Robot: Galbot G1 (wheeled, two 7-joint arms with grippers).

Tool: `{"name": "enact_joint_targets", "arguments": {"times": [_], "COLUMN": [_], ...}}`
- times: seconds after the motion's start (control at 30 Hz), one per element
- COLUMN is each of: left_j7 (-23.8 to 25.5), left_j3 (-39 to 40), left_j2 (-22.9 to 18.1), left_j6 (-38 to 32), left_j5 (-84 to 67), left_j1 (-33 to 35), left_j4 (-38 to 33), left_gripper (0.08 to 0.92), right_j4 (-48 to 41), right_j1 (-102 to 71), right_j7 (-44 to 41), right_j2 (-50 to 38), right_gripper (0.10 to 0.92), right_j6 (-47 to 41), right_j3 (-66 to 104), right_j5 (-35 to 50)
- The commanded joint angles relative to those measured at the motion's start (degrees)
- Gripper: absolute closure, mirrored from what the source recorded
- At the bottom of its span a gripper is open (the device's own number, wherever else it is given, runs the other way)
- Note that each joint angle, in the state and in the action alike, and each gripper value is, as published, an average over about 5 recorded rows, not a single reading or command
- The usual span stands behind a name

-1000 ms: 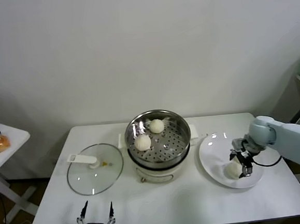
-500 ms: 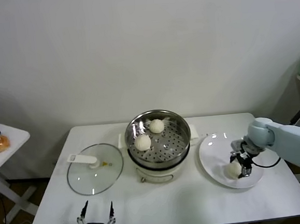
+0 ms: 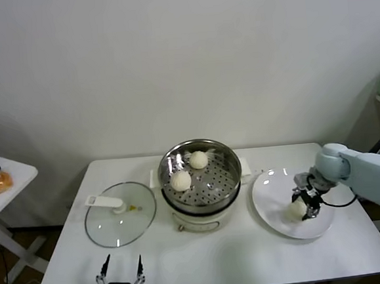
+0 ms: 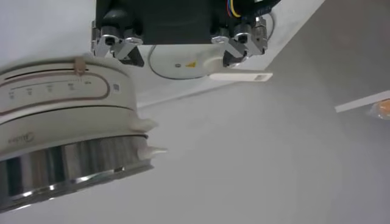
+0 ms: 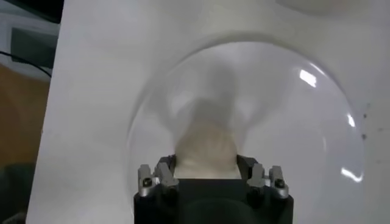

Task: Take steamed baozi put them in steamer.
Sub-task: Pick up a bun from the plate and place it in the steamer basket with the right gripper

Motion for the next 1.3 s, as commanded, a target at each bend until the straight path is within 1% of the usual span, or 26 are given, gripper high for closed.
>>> {"name": "enact_joint_targets", "arguments": {"times": [0.03, 0.17, 0.27, 0.47, 0.7, 0.8, 0.97, 1.03, 1.3], "left_j7": [0.0, 0.1, 0.1, 0.1, 0.0, 0.0, 0.0, 0.0, -0.1], "left_j3": [0.0, -0.1, -0.2, 0.0, -0.2, -0.1, 0.1, 0.0, -0.2], "left_j2": [-0.4, -0.4, -0.4, -0.6, -0.7, -0.8, -0.9, -0.8, -0.8], "left_j6": [0.1, 0.2, 0.3, 0.4, 0.4, 0.4, 0.4, 0.3, 0.3], "left_j5": [-0.1, 0.0, -0.1, 0.0, -0.1, 0.0, 0.1, 0.1, -0.1], "left_j1": [-0.1, -0.3, -0.4, -0.4, -0.3, -0.3, -0.3, -0.2, -0.2], "left_j4": [0.2, 0.4, 0.5, 0.2, -0.1, -0.1, -0.2, -0.3, -0.6], "left_gripper": [0.177, 0.177, 0.177, 0.177, 0.177, 0.177, 0.177, 0.177, 0.177], "right_j4": [4.1, 5.8, 6.5, 10.0, 15.2, 16.4, 17.3, 17.4, 14.7], "right_j1": [18.7, 30.3, 35.2, 41.0, 43.2, 42.8, 40.1, 38.9, 33.0], "right_j7": [-1.1, -2.0, -2.7, -3.0, -2.0, -1.0, 0.7, 1.2, 2.7], "right_j2": [0.0, 2.4, 4.8, 10.6, 17.0, 19.7, 23.8, 25.2, 29.4], "right_gripper": [0.354, 0.353, 0.355, 0.355, 0.355, 0.355, 0.355, 0.355, 0.355], "right_j6": [4.5, 7.8, 9.9, 13.3, 16.3, 17.3, 21.5, 22.8, 25.9], "right_j3": [-12.3, -18.5, -19.3, -18.2, -15.7, -14.8, -13.9, -14.3, -14.9], "right_j5": [3.8, 6.5, 8.5, 12.3, 12.1, 10.8, 3.3, 1.5, -5.4]}}
